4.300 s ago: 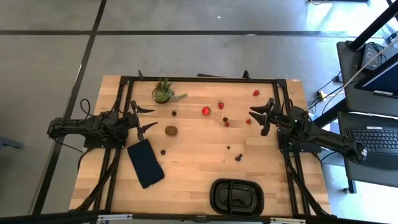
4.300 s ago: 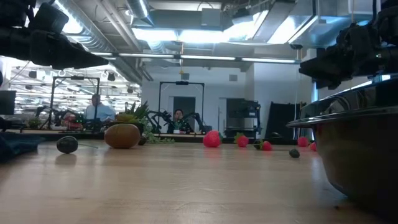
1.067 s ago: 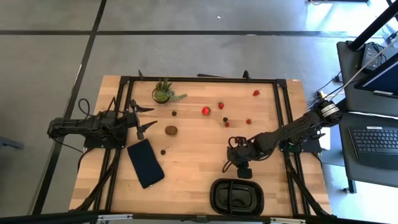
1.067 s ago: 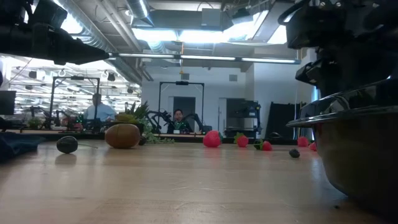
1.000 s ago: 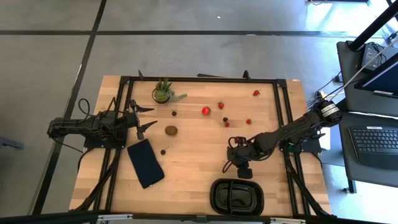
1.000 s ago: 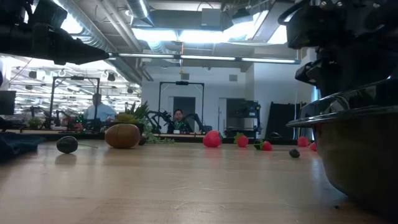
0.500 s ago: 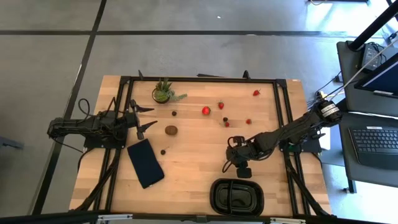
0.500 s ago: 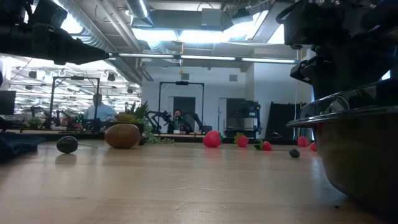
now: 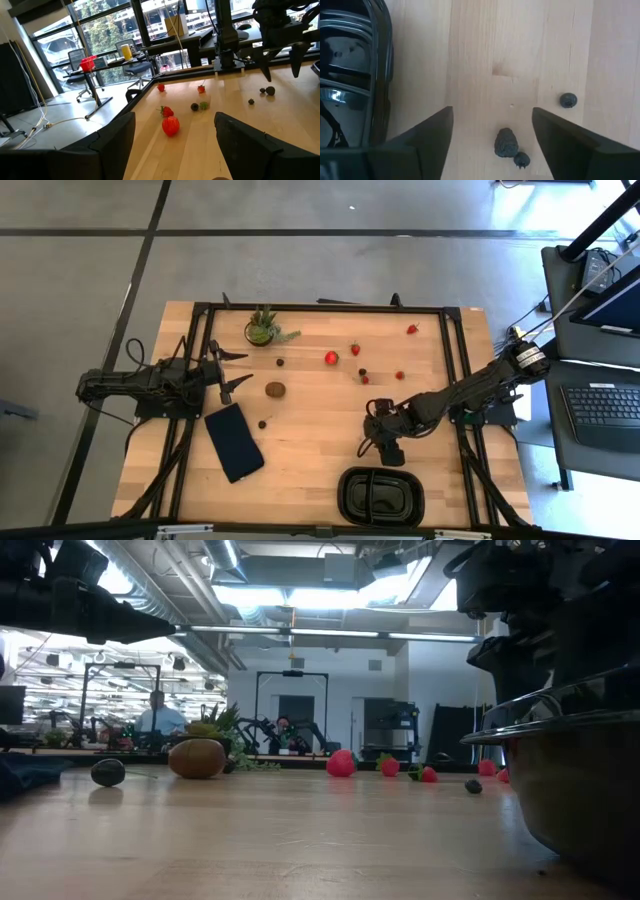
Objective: Pick and placing Produce into tupperware
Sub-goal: Put the blackberry into the black container
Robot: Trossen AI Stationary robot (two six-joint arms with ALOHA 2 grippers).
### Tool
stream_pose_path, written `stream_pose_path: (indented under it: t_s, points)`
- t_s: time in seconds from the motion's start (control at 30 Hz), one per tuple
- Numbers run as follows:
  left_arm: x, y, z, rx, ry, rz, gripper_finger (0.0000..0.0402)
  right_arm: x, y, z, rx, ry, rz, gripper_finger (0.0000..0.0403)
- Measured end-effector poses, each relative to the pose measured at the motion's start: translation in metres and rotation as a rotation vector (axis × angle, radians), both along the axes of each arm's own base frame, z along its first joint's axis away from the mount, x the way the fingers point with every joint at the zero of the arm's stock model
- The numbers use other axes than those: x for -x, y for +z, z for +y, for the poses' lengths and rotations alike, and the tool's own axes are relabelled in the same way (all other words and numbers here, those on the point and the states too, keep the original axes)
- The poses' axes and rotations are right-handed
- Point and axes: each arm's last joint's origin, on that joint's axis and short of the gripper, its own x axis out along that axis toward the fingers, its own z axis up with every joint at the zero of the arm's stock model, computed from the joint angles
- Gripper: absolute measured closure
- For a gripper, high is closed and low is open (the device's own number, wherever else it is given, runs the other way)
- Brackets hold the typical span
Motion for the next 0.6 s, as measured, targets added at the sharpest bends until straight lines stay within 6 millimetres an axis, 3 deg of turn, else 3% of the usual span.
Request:
stream_pose_path:
  t_s: [0.6]
  points:
    - [0.0, 0.0, 0.0, 0.0, 0.0, 0.0, 0.0137, 0.0002, -0.0001, -0.0001, 0.001, 0.0, 0.002, 0.0114]
